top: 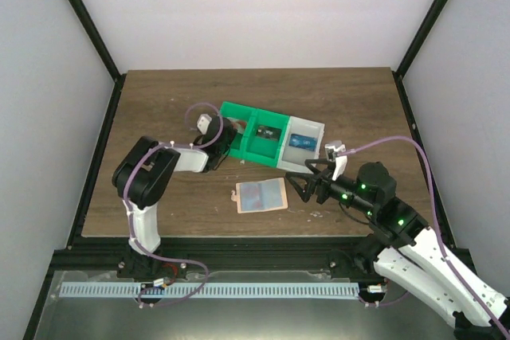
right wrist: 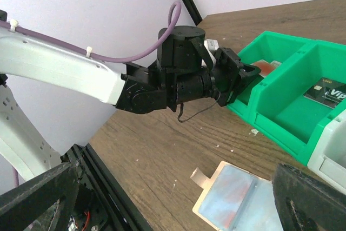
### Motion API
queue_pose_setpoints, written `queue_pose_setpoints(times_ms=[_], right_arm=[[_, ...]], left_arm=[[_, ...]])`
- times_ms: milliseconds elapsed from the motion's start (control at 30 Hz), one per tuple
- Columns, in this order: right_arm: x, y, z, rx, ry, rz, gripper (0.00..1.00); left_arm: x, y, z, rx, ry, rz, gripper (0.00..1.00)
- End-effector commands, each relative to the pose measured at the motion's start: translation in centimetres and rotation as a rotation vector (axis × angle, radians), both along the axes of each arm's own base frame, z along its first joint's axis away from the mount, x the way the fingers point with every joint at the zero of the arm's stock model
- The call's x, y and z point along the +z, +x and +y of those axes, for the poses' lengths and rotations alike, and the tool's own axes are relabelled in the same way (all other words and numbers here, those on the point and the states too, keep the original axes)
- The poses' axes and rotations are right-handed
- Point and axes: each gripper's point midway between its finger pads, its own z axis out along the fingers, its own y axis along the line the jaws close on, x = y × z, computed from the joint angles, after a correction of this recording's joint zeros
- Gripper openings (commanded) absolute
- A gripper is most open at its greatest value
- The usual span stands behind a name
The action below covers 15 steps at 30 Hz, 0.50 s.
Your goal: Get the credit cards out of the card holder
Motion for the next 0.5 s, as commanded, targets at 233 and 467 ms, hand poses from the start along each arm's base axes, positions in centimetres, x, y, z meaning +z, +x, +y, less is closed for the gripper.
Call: queue_pose_setpoints(times_ms=[233,467], right_arm=[[2.3,-0.1,-0.6,-0.021,0.026,-0.032,1.00],[2.4,-0.2,-0.7,-0.024,0.035,-0.023,1.00]], left_arm=[[-1.6,0.9,-0.7,-0.058,0.075,0.058,0.00],[-2.2,0.9,-1.5,-0.115,0.102,0.098,0.09]])
